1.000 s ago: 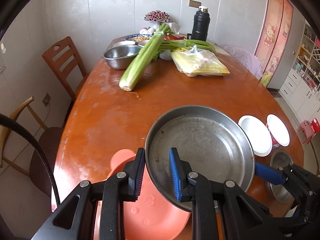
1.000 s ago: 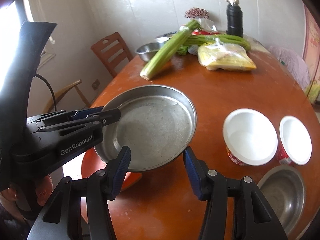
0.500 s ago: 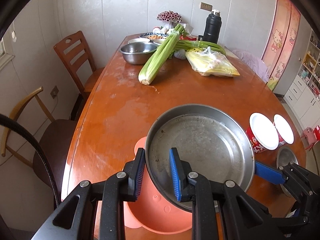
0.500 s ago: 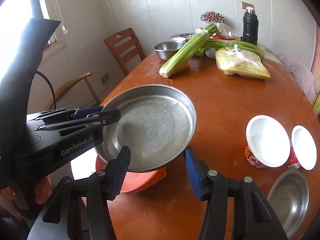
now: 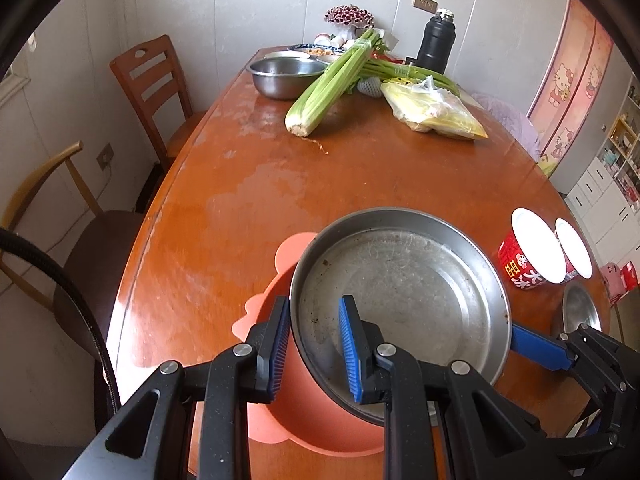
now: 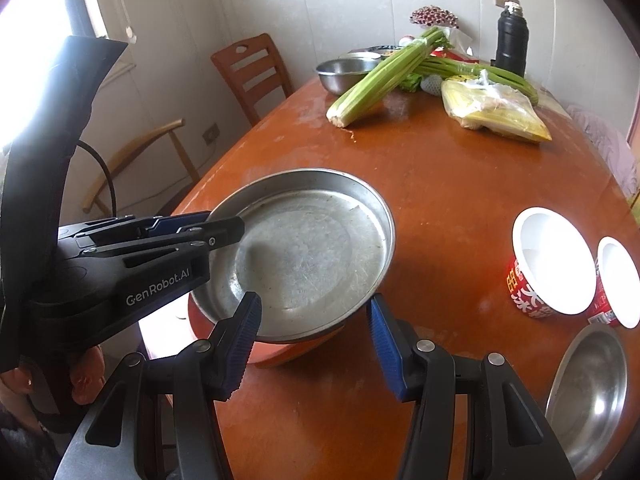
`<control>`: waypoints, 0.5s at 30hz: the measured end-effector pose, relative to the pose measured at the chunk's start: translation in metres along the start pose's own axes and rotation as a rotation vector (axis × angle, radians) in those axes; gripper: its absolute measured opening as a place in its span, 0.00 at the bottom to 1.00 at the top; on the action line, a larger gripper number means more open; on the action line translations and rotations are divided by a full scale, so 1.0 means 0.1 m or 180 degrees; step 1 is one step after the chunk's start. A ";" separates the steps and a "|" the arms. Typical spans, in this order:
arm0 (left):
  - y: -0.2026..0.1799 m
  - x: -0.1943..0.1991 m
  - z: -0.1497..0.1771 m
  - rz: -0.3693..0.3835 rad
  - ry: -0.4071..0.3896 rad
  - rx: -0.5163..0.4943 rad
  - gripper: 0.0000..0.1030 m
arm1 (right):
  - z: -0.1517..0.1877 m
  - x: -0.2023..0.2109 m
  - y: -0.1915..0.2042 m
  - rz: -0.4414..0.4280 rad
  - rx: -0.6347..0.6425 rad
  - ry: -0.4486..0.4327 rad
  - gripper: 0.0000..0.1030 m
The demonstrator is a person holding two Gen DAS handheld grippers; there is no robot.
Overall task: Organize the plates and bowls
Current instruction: 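Carry the grey metal pan with the left gripper over the orange bear plate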
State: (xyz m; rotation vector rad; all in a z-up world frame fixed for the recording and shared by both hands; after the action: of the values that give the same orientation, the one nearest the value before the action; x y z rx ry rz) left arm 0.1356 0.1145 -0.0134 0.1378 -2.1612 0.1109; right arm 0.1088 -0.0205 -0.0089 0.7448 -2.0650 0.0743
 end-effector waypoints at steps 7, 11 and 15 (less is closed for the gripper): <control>0.06 -0.05 0.12 -0.0065 0.0076 0.0089 0.23 | 0.04 -0.04 0.05 -0.0059 0.0081 0.0093 0.56; 0.08 -0.07 0.18 -0.0103 0.0123 0.0088 0.23 | 0.06 -0.07 0.07 -0.0083 0.0150 0.0135 0.56; 0.09 -0.11 0.22 -0.0116 0.0180 0.0081 0.23 | 0.06 -0.10 0.07 -0.0110 0.0150 0.0156 0.56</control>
State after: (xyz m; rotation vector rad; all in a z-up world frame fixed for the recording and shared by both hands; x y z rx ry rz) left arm 0.1227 0.1214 -0.0353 0.1867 -2.1004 0.1200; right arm 0.1048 -0.0122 -0.0184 0.7997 -2.0091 0.1209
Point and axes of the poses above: each gripper's, at about its wrist camera, not at the fingertips, and x roughly against the way its jaws point, y to its left, z to its underside, the point moved 4 cm from there along -x, roughly the way its jaws point, and after that the axes turned 6 degrees about -z, right-handed, at the moved point
